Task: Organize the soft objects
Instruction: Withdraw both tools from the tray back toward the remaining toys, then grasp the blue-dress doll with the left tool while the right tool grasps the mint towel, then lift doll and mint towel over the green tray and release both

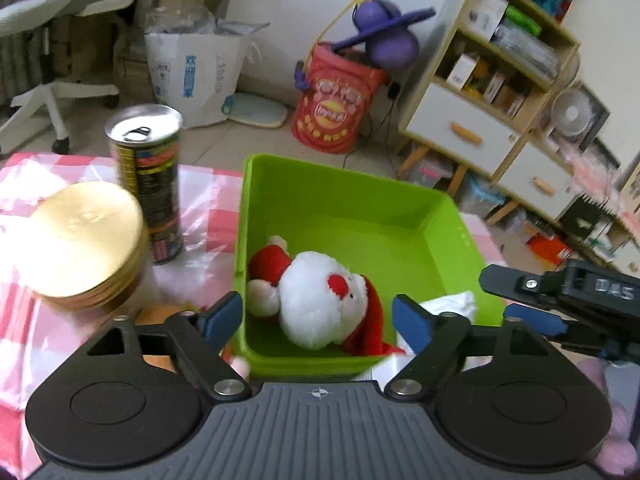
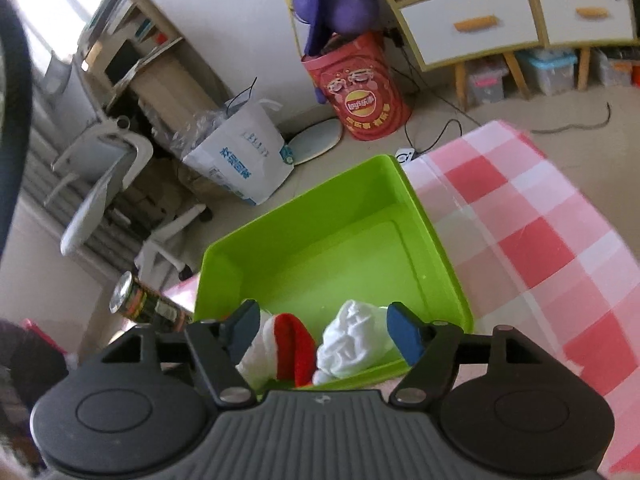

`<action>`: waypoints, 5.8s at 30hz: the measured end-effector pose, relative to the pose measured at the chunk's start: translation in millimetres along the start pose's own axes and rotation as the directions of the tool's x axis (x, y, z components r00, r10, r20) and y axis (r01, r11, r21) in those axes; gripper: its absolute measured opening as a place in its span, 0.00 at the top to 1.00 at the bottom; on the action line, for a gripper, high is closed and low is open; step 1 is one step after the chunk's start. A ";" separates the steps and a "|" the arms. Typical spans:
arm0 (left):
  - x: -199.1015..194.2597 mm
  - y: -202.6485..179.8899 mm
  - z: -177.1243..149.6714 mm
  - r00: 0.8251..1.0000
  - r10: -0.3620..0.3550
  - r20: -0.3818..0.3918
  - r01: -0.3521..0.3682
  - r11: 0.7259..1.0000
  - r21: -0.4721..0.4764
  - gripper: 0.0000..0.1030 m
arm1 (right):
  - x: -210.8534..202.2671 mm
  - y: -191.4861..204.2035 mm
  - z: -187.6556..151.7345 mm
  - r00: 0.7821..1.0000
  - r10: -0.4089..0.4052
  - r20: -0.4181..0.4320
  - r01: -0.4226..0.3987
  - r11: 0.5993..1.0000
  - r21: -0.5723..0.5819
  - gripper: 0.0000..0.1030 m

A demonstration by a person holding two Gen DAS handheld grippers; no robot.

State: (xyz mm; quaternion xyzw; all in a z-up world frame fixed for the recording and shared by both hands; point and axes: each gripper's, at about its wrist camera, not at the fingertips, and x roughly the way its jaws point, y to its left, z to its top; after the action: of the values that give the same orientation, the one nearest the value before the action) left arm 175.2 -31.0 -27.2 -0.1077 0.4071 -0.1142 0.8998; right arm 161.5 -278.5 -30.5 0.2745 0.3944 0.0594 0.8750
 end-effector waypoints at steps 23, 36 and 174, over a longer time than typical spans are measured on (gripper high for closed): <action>-120.2 31.6 -64.0 0.997 0.058 -0.041 -0.057 0.998 0.024 0.05 | -113.3 40.0 -59.7 0.997 -0.077 0.030 0.081 0.985 -0.149 0.35; -114.6 36.9 -118.8 0.997 0.073 -0.011 -0.073 0.995 0.062 0.05 | -119.9 29.4 -110.2 0.996 -0.072 0.058 0.085 0.961 -0.265 0.32; -37.7 -37.3 56.2 0.956 -0.238 0.174 0.219 0.968 0.124 1.00 | -58.5 -23.1 21.0 0.936 0.118 0.333 -0.173 0.975 0.142 1.00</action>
State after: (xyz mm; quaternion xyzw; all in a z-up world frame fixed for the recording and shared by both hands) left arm 189.2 -49.8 46.4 -0.1175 0.2991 -0.2279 0.9191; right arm 134.1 -325.8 7.0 0.3822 0.2282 0.0448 0.8943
